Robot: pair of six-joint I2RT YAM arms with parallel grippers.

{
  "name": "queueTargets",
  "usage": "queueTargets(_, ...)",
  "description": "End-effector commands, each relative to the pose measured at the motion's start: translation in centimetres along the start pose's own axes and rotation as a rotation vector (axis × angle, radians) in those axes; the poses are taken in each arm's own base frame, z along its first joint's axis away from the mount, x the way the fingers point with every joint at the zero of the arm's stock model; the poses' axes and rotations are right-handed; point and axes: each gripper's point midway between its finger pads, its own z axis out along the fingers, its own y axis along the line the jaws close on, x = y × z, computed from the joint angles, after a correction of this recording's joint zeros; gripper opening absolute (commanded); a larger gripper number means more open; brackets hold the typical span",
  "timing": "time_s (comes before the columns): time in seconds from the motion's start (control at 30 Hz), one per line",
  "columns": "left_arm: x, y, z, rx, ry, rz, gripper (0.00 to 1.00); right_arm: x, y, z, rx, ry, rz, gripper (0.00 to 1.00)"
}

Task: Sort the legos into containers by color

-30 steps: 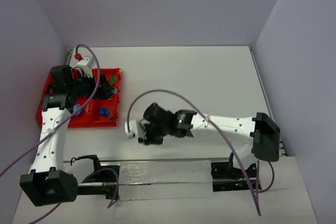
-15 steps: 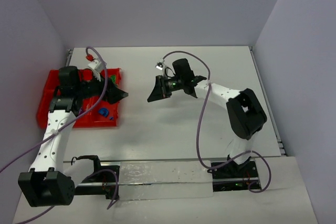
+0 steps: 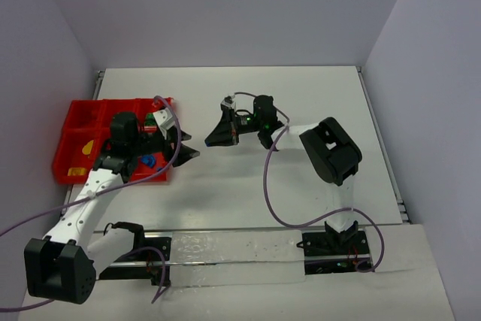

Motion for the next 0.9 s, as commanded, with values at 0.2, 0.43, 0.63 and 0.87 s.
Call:
queueTargets(0.2,-1.5,1.5,2.1,0.032,-0.048,0.048,0.65,-0.3,0.4,0.1,-0.042,0.032,0.106,0.0)
queueTargets(0.43,-1.5,1.1,2.8,0.073,-0.052,0.018,0.59,-0.6,0.1,0.2,-0.04,0.03,0.117,0.0)
queueTargets(0.63,-0.5,0.7,3.6,0.106,-0.03,-0.013,0.65,-0.4,0.3,0.5,-0.045,0.048,0.116,0.0)
queueTargets(0.87,-0.6,1.0,4.4,0.11,-0.026,-0.018,0.59,-0.1,0.7,0.6,-0.056,0.058,0.114,0.0)
